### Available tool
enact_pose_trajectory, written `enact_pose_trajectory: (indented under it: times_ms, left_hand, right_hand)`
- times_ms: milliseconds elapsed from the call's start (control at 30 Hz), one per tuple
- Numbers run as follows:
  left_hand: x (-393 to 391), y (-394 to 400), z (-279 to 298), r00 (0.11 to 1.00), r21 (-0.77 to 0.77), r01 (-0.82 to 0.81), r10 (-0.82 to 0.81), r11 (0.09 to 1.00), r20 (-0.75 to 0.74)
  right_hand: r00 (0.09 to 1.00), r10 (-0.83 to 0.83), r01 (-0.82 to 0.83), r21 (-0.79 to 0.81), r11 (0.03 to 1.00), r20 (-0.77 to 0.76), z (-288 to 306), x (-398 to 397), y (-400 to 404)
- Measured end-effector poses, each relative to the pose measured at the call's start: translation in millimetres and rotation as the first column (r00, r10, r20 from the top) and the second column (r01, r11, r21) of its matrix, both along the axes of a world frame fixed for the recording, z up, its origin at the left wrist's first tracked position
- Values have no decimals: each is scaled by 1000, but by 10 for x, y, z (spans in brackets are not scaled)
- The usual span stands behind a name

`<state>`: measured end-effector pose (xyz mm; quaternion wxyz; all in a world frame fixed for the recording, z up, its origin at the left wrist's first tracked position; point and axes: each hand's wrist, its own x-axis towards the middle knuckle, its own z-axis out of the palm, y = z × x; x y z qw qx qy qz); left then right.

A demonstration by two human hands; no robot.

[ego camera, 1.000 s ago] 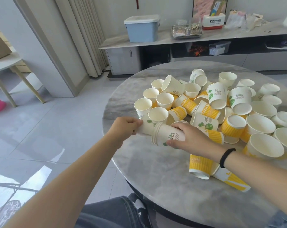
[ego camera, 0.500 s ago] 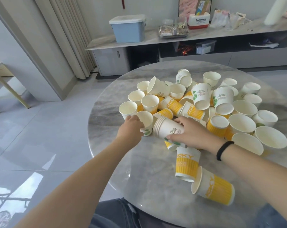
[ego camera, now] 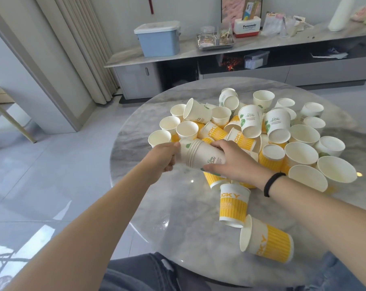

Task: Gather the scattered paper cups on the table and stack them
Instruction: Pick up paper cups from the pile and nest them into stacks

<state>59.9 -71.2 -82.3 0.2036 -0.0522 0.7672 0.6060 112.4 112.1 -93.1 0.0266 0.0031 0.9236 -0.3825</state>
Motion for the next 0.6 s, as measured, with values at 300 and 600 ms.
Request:
enact_pose_trajectory:
  times_ms: [300,600]
  left_hand:
    - [-212,115,-138,965,-426,-107,-10,898,-263]
    - [-615,-181,-461,947,-830,-99,-205,549,-249]
  right_hand:
    - [992,-121,122,21,992,-29,-61,-135,90]
    - [988,-147,147,-10,989,-55,-173,-136,138]
